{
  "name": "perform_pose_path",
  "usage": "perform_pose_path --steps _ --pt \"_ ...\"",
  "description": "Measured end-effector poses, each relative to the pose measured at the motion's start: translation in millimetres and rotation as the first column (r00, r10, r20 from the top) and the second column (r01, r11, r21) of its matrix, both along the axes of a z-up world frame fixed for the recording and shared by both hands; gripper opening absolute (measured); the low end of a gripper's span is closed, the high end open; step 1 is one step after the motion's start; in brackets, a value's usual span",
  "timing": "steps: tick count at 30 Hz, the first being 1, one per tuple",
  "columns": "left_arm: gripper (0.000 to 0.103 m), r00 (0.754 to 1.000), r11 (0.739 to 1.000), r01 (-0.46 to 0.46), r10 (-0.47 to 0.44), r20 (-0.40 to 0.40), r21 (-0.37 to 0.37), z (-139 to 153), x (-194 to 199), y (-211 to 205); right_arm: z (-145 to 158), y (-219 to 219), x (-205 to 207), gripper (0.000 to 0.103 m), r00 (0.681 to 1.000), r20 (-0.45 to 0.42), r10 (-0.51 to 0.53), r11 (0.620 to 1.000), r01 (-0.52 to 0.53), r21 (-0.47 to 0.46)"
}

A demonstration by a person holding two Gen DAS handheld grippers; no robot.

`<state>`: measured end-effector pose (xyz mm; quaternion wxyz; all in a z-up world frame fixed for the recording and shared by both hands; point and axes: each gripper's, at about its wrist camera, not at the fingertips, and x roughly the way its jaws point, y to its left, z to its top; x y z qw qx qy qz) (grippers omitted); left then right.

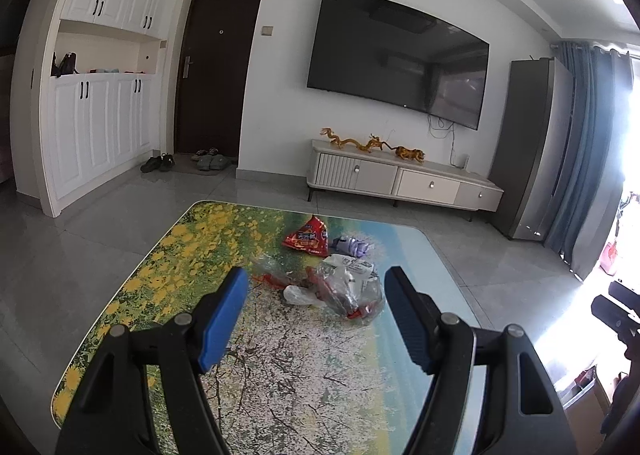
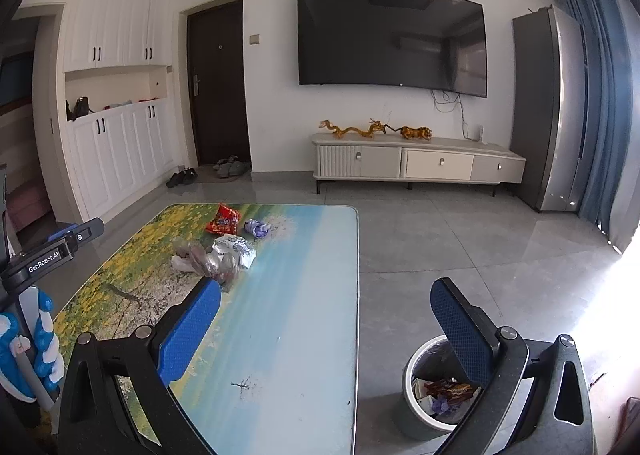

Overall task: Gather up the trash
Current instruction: 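Move both open grippers back over the table, then grasp a clear plastic bag with the left gripper while the right gripper grasps another clear bag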

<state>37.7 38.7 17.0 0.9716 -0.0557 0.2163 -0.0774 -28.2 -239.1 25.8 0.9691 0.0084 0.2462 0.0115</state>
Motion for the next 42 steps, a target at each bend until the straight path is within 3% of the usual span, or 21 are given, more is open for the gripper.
perform_pose_path --steps 6,10,15,19,26,31,36,42 --pt "0.069 0.998 0.999 -0.035 0.036 -0.043 0.029 -16 12 31 -18 2 27 0.103 0.997 -0.047 0.061 0.998 -0.059 0.037" --pt "0.069 0.993 1.000 -0.014 0.017 -0.114 0.027 -35 27 43 -34 10 51 0.102 0.990 -0.088 0.111 0.993 -0.106 0.060" --pt "0.069 0.976 0.998 0.056 -0.062 -0.210 -0.035 -58 55 42 -49 20 79 0.097 0.977 -0.126 0.172 0.983 -0.163 0.081" --pt "0.068 0.954 0.991 0.105 -0.124 -0.272 -0.081 -75 85 35 -61 26 104 0.087 0.962 -0.162 0.218 0.973 -0.202 0.108" --pt "0.059 0.924 0.981 0.140 -0.178 -0.338 -0.135 -99 141 23 -85 42 155 0.071 0.923 -0.219 0.315 0.942 -0.276 0.194" --pt "0.056 0.902 0.968 0.163 -0.224 -0.368 -0.189 -115 168 19 -103 63 192 0.067 0.888 -0.249 0.388 0.910 -0.325 0.258" --pt "0.056 0.895 0.958 0.125 -0.221 -0.388 -0.256 -120 189 34 -119 82 218 0.067 0.861 -0.276 0.427 0.891 -0.349 0.291" --pt "0.056 0.882 0.961 0.036 -0.159 -0.443 -0.273 -124 222 49 -139 95 237 0.065 0.841 -0.302 0.448 0.879 -0.352 0.323"
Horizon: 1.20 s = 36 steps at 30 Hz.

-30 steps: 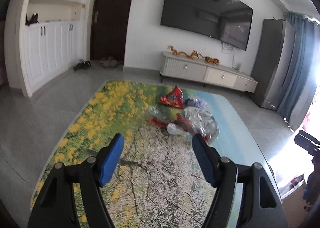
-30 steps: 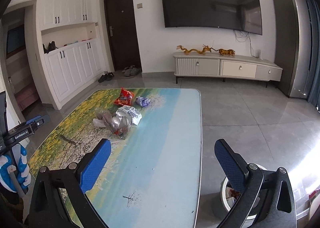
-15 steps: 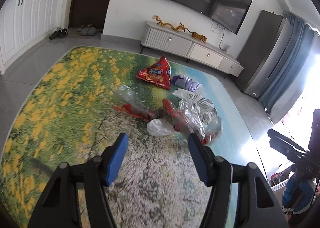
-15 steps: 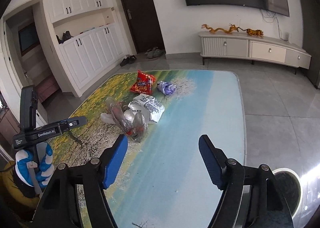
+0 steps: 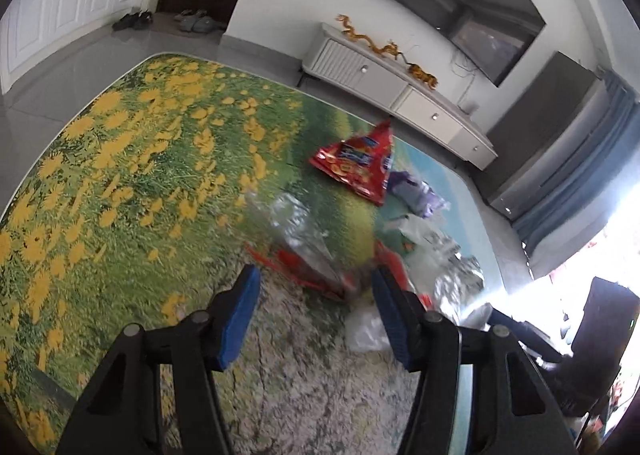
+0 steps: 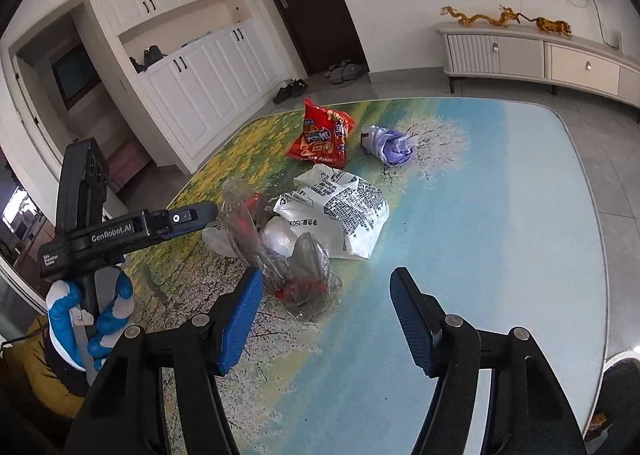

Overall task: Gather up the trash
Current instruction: 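Grasp a clear plastic bag with the left gripper while the right gripper grasps another clear bag, then carry both clear plastic bags to the white bin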

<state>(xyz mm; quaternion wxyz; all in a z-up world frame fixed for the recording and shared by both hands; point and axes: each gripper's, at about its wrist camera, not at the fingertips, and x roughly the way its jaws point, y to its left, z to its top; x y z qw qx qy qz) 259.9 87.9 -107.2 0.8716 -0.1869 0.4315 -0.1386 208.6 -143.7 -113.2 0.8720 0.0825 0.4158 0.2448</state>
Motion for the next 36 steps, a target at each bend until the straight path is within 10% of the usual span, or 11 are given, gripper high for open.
perform_pose_path --steps 7,11,15,36 --pt "0.055 0.998 1.000 -0.019 0.020 -0.052 0.020 -7 29 -12 -15 3 17 0.041 0.999 -0.047 -0.009 0.999 0.011 0.040" --pt "0.021 0.997 1.000 -0.012 0.014 -0.077 0.026 -13 35 -19 -18 3 10 0.012 0.998 -0.059 0.011 0.999 -0.009 0.039" --pt "0.004 0.997 1.000 -0.020 0.021 -0.078 0.006 -16 35 -18 -14 0 -4 0.006 0.999 -0.046 0.029 0.999 -0.028 0.021" --pt "0.003 0.987 0.992 -0.126 0.124 0.099 0.010 67 -58 25 58 -40 -97 0.003 0.992 0.123 -0.033 0.999 0.029 0.037"
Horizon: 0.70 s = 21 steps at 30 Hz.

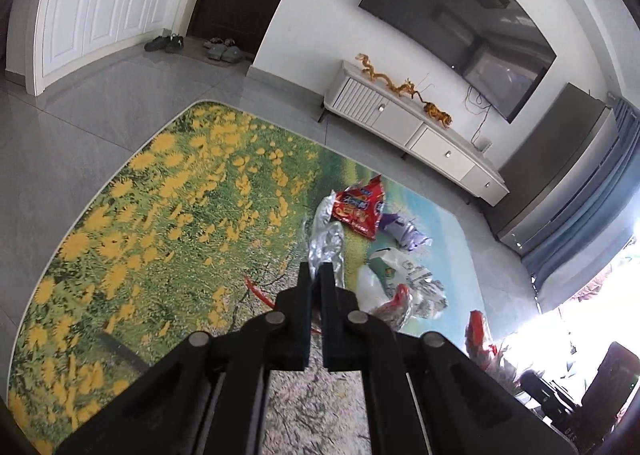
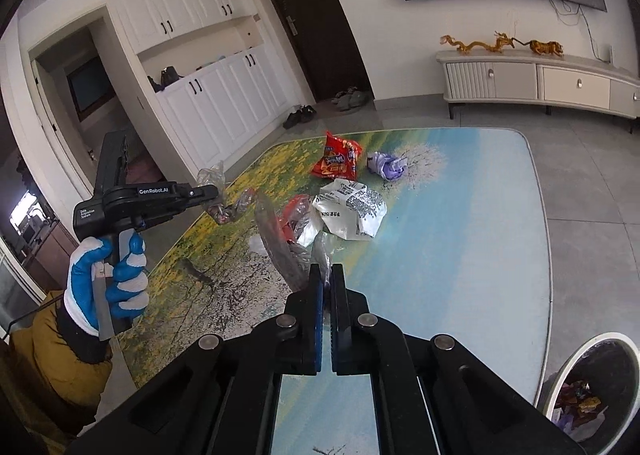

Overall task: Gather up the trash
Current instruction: 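Carry both clear plastic bags to the white bin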

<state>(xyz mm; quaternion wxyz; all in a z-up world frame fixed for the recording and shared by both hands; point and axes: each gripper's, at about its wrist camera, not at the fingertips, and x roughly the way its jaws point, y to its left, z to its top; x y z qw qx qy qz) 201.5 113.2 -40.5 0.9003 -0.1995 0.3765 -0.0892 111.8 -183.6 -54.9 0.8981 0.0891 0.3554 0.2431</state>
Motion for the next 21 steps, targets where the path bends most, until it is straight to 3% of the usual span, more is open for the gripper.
perform_pose_path --steps 11,16,21 --pt "0.003 0.992 0.997 0.070 -0.071 0.103 0.020 59 -44 -45 34 -76 -67 0.003 0.981 0.099 -0.166 0.986 0.163 0.038" --pt "0.003 0.977 0.984 0.171 -0.176 0.118 0.050 73 -52 -104 37 -127 -99 0.003 0.951 0.119 -0.285 0.959 0.281 0.048" --pt "0.003 0.942 0.944 0.312 -0.322 0.091 0.106 70 -53 -188 27 -182 -126 0.003 0.902 0.121 -0.415 0.910 0.413 0.036"
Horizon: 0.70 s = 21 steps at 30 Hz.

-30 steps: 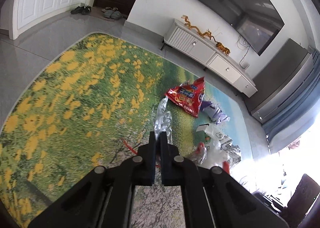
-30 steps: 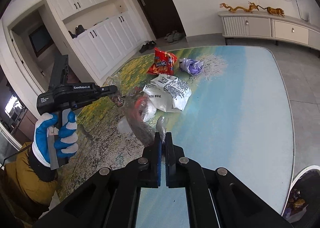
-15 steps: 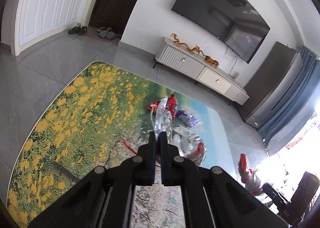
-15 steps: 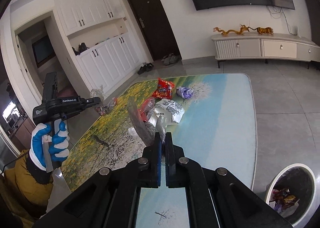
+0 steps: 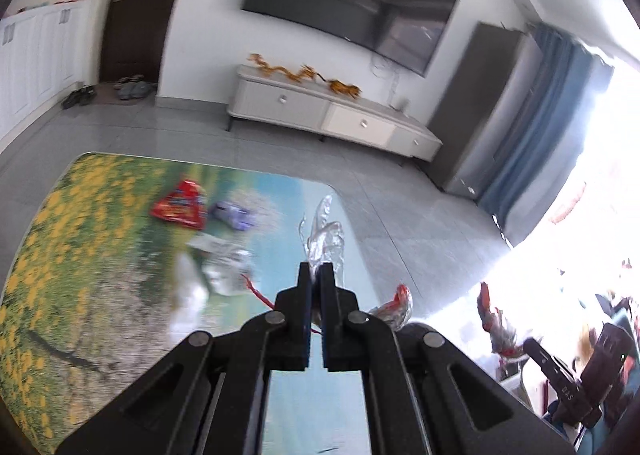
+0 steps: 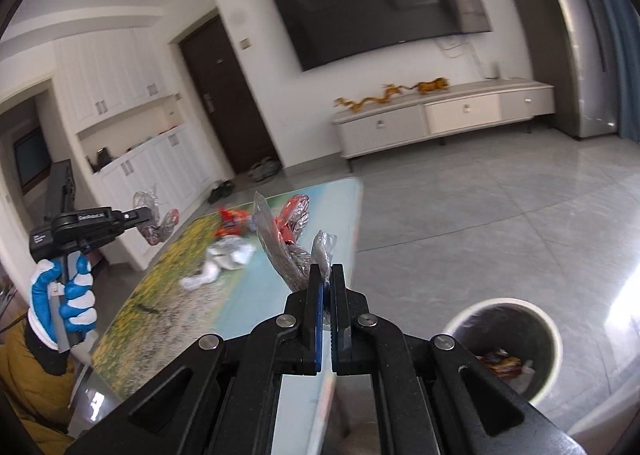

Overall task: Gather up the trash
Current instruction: 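Carry both clear plastic bags to the white bin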

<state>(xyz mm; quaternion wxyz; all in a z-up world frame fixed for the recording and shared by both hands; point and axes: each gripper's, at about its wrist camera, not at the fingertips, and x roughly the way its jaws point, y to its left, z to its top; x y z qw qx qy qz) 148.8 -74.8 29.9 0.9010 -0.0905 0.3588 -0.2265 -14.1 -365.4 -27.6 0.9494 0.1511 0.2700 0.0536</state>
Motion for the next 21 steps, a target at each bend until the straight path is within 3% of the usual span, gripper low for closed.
perform_pose_path --steps 4,11,21 --pt "0.003 0.992 0.990 0.123 -0.121 -0.031 0.070 -15 -1 -77 -21 -45 -13 0.003 0.993 -0.035 -0.109 0.994 0.109 -0.001" --pt "0.003 0.947 0.934 0.314 -0.298 -0.117 0.172 -61 -5 -206 -73 -111 -14 0.003 0.963 -0.136 -0.233 0.969 0.242 0.051" --pt "0.003 0.882 0.848 0.464 -0.417 -0.219 0.254 -134 5 -324 -137 -162 10 0.004 0.917 -0.263 -0.299 0.939 0.332 0.091"
